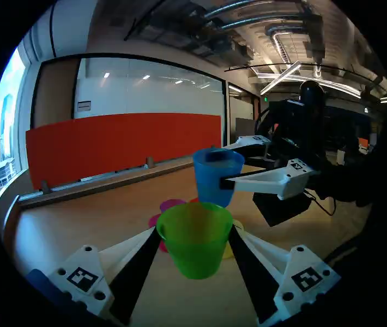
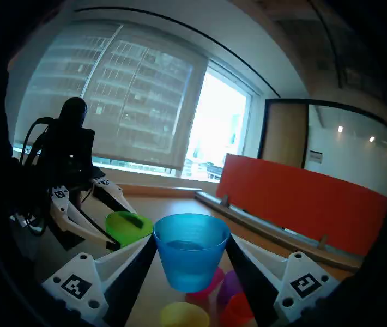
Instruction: Pour water
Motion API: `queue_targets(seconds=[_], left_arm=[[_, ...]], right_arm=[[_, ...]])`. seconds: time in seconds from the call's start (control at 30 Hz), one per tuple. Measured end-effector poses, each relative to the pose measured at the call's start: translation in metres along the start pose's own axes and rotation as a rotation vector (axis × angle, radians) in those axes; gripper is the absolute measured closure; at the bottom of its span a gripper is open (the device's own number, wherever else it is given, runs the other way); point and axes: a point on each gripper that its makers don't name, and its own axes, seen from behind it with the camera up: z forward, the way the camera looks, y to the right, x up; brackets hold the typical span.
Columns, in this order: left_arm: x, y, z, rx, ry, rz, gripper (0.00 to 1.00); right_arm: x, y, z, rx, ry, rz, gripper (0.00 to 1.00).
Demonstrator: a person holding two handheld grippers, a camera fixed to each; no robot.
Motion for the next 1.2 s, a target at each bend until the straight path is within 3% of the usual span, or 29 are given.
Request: queue_targets(seconds=[0.4,0.87,1.2], left_arm=[[0.002,0.009,0.000,-0.022,0.003,0.005,0.13],[0.003,0.016,0.001,-0.040,0.011,0.017,0.13],[0.002,0.013,0.005,-0.037,0.012,0.011,0.13]], right_arm=[[0.007,-0.002,0.005,0.006,-0.006,-0.159,0.09],[0.015,-0.002,0.008,0.026,-0.012,-0.270,0.09],[0.019,-0.004,0.011,0.043,-0.014,-0.348,0.09]])
